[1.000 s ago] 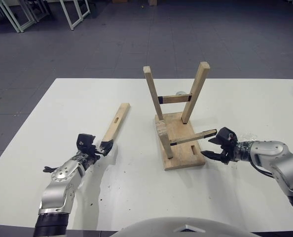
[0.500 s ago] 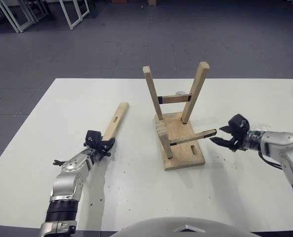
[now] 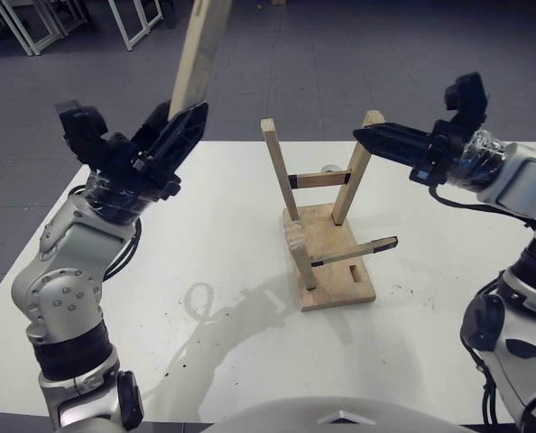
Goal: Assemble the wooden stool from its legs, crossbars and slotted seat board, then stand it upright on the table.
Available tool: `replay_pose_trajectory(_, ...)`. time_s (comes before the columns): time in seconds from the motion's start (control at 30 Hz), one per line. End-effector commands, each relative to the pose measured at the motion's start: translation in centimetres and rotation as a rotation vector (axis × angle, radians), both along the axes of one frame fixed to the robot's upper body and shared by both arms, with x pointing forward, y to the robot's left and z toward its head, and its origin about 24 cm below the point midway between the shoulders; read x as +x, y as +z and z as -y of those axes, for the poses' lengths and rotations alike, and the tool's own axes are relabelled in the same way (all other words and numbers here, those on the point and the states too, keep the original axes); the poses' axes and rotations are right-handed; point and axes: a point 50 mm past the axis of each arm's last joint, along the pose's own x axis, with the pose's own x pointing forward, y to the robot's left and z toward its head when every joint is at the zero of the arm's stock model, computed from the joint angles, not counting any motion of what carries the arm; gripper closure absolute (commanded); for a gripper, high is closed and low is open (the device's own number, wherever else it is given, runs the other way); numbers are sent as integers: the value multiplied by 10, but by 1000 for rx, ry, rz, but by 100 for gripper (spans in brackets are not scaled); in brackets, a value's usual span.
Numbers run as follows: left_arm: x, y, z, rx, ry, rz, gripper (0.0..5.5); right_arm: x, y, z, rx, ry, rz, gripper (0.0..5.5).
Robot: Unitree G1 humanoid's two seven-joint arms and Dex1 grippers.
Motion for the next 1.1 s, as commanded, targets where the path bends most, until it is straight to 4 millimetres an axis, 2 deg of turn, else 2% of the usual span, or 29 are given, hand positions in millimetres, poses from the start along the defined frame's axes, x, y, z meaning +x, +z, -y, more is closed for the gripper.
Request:
replay_pose_trajectory(0.03,-16,7,24,-48,-315,-50,345,-2,20,-26,156,183,6,255)
replay_pose_trajectory(0.17,-20,6,30,-94,-428,-109,345,-8,31,-37,233,298,5,255)
replay_pose_trajectory(0.37,-21,15,42,-129,-529,-143,345,-19,44,-40,287,397,31,153)
replay_pose_trajectory(0.5,-22,12,50,-83,-551,-175,345,-24,54,-55,310,433,37,148)
replay_pose_trajectory(0.6,-23,9,46,-78,-552,-186,345,-26,54,-61,294,431,25,201)
replay_pose_trajectory(0.87,-24,2,30,-89,-551,-196,345,-28,53,-59,247,436,42,341)
replay_pose_trajectory(0.97,-25,2,31,-76,-570,-191,345,-28,55,-58,245,439,47,343)
replay_pose_trajectory(1.0,-26,2,31,-65,-575,-185,309,-27,55,-58,246,438,49,343)
replay_pose_trajectory(1.1,-23,-2,28,-65,-539,-177,273,-22,58,-55,267,406,51,345)
